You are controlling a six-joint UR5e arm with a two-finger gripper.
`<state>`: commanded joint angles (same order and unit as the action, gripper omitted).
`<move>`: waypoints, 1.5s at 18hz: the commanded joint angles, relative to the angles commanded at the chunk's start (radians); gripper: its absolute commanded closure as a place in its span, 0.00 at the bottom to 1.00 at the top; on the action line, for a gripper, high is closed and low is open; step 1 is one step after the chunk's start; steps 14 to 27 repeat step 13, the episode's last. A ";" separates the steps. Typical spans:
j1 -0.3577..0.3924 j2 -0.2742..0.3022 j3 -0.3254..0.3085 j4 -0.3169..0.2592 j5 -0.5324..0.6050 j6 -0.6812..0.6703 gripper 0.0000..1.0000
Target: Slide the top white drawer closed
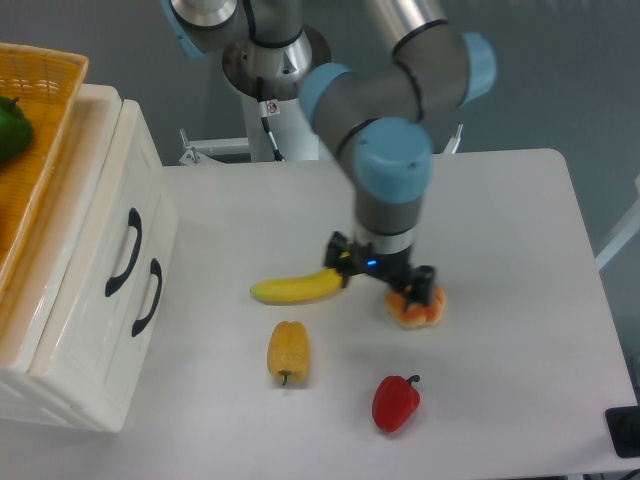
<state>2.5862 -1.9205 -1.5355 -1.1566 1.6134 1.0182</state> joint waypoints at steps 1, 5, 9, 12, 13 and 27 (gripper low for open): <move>0.018 0.003 -0.002 0.000 0.028 0.046 0.00; 0.112 0.008 -0.008 -0.002 0.039 0.175 0.00; 0.202 0.031 -0.014 -0.008 0.037 0.218 0.00; 0.248 0.031 -0.024 -0.011 0.039 0.253 0.00; 0.261 0.032 -0.029 -0.012 0.039 0.264 0.00; 0.261 0.032 -0.029 -0.012 0.039 0.264 0.00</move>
